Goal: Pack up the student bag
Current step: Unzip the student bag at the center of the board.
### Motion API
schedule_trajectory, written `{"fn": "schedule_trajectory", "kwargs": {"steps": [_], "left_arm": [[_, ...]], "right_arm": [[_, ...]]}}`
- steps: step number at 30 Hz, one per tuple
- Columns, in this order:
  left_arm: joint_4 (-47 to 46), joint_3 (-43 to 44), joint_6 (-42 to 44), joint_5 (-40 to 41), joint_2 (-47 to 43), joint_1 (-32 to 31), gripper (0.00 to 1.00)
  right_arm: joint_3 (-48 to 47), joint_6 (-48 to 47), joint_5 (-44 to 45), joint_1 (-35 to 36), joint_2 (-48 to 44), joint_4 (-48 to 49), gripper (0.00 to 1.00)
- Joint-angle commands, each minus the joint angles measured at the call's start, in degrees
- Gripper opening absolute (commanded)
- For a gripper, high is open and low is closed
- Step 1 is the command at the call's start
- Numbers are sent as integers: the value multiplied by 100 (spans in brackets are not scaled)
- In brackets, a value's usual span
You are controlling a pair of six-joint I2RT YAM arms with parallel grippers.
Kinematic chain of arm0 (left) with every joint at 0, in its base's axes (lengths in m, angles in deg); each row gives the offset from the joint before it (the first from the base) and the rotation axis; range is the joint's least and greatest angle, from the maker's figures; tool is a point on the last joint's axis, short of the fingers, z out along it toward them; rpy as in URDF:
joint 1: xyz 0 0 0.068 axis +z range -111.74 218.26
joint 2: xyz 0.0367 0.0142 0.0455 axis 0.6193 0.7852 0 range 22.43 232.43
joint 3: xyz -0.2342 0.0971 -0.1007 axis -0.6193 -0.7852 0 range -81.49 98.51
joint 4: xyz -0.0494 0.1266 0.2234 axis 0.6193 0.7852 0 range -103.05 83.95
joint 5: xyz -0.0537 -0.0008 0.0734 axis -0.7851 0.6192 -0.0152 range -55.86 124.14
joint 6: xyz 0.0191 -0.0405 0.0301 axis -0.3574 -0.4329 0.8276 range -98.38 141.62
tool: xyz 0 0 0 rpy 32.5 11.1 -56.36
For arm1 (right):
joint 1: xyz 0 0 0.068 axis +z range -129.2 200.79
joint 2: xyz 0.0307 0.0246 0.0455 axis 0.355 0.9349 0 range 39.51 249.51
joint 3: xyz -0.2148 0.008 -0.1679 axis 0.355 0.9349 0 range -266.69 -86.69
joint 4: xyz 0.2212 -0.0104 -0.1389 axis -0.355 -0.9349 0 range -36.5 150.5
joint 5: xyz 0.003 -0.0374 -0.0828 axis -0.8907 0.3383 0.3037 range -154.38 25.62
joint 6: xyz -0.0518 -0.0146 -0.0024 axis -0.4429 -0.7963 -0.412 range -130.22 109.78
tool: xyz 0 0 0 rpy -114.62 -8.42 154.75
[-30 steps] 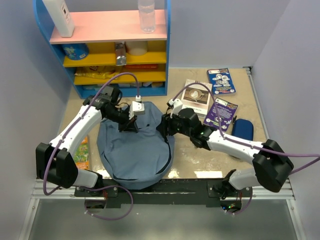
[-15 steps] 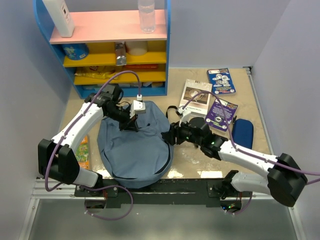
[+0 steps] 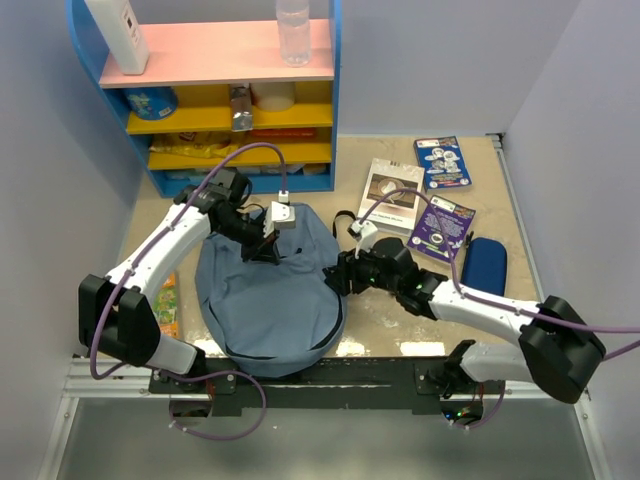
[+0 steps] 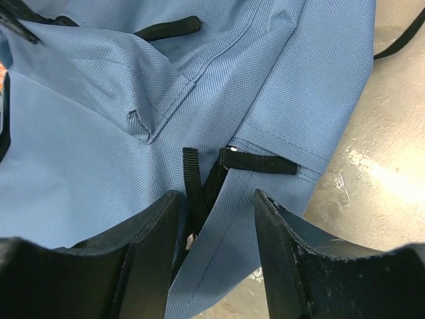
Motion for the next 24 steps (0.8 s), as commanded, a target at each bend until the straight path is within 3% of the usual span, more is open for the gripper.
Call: {"fn": "schedule_trajectory", "kwargs": {"steps": [1,12,18,24], "left_arm": [[-11,260,47,-287,-56,-49,0],[15,181,56,-243,-47,-58,0],[33,164,56,-252,-47,-58,0],[-37,146,-15,-208,-21,-58,0]], "right_arm": [[-360,-181,-170,-12,196,464,53],[-633,-410,-302,-12,592,535,48],[-650,-454,-258,-12,680,430,33],[-668,-498,-83,-3,469,272,7]]}}
